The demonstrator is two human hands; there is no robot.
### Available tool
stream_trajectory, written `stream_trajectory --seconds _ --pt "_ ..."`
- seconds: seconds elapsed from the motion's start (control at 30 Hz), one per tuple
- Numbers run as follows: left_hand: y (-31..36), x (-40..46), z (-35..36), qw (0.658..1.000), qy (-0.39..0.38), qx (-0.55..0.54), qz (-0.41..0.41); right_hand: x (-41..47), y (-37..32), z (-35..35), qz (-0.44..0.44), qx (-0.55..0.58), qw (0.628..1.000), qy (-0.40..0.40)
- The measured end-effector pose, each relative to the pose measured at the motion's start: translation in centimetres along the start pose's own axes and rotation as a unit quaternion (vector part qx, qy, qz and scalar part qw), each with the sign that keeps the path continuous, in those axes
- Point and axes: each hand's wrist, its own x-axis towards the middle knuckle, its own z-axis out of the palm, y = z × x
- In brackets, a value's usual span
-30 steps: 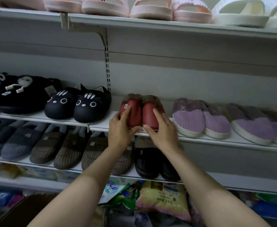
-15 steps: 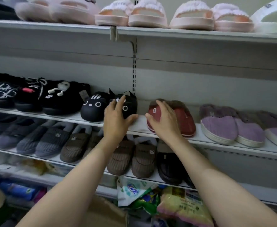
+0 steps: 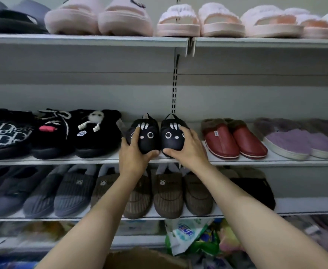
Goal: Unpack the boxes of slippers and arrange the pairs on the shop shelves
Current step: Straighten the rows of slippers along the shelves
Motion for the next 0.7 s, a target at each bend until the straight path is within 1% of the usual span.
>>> stream_trajectory --seconds 0.23,0.33,0.47,0.7 --pt "-0.2 0.0 0.1 0.999 0.011 -0.028 0.018 -0.5 -0.6 -0.4 0.026 -0.020 0.999 0.025" --pt "0.4 -0.7 0.8 0.999 0.016 -0.029 0.025 -0.9 0.4 -1.1 0.021 -0.024 0.999 0.036" --pt "1.7 -1.4 1.8 1.000 0.014 -0.016 0.014 -1.1 2.1 -1.9 0.012 -0.009 0.999 0.044" --pt "2.6 -1.4 2.7 0.999 0.022 -0.023 0.002 -0.2 3.5 -1.7 0.006 -0.008 1.000 0.024"
